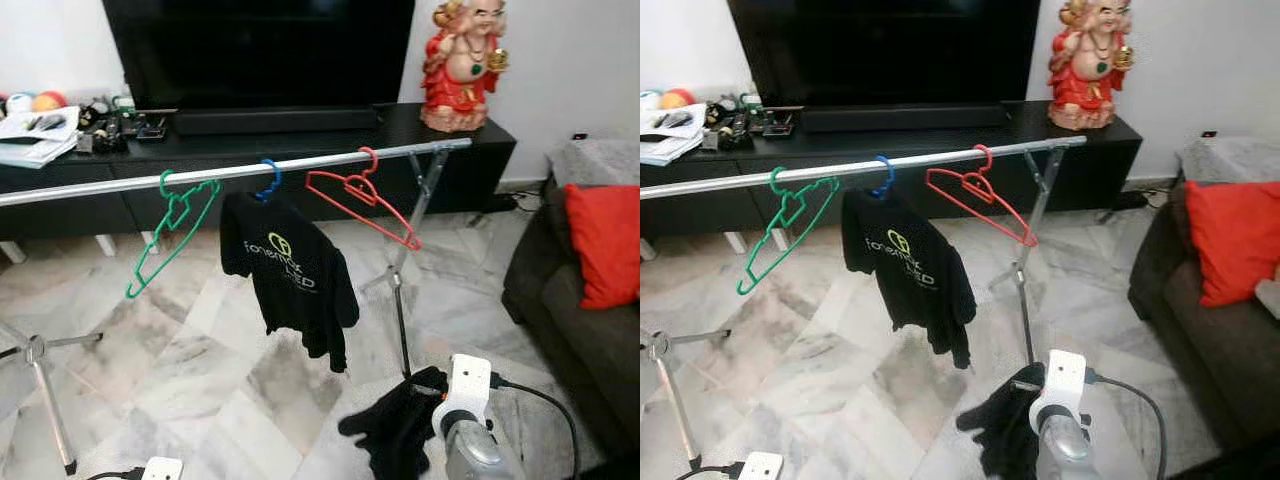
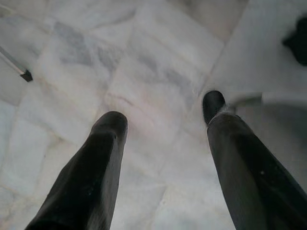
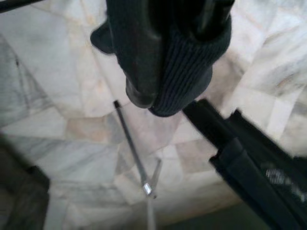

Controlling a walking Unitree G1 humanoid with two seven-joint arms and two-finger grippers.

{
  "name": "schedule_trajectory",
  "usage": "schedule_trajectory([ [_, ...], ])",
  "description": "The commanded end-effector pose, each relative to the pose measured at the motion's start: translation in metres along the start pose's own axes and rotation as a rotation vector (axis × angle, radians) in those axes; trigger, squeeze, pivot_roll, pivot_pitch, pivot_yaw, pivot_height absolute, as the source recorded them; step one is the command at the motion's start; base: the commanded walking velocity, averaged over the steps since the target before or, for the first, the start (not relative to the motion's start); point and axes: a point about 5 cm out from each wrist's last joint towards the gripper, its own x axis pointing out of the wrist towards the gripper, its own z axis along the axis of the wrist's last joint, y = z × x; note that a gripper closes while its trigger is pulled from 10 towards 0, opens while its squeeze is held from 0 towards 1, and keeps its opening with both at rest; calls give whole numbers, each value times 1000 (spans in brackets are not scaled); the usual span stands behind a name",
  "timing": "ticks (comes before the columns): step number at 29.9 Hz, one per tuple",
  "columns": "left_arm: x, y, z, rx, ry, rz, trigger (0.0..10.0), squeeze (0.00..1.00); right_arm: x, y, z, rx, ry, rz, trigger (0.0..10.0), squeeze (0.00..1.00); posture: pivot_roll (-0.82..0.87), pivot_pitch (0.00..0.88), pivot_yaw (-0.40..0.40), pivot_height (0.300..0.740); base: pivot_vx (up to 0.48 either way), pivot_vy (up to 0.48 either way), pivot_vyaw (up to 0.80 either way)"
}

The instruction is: Hang hanger

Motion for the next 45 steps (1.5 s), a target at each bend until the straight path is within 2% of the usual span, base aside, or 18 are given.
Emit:
schedule_trajectory([
  [1,0,8,2,10,11,23,10000,0,1,5,10,-4,-41,9,10000,0,19,75,22,740,0,281,0],
  [13,-3,9,-10,5,55,29,10000,0,2,6,10,-19,-39,15,10000,0,20,76,22,740,0,272,0],
  [27,-4,12,-12,1,63,32,10000,0,3,6,12,-24,-45,14,10000,0,23,78,21,740,0,218,0],
  [45,1,-12,-8,-9,69,4,10000,0,7,3,20,-51,-57,24,10000,0,26,66,3,740,0,45,0],
])
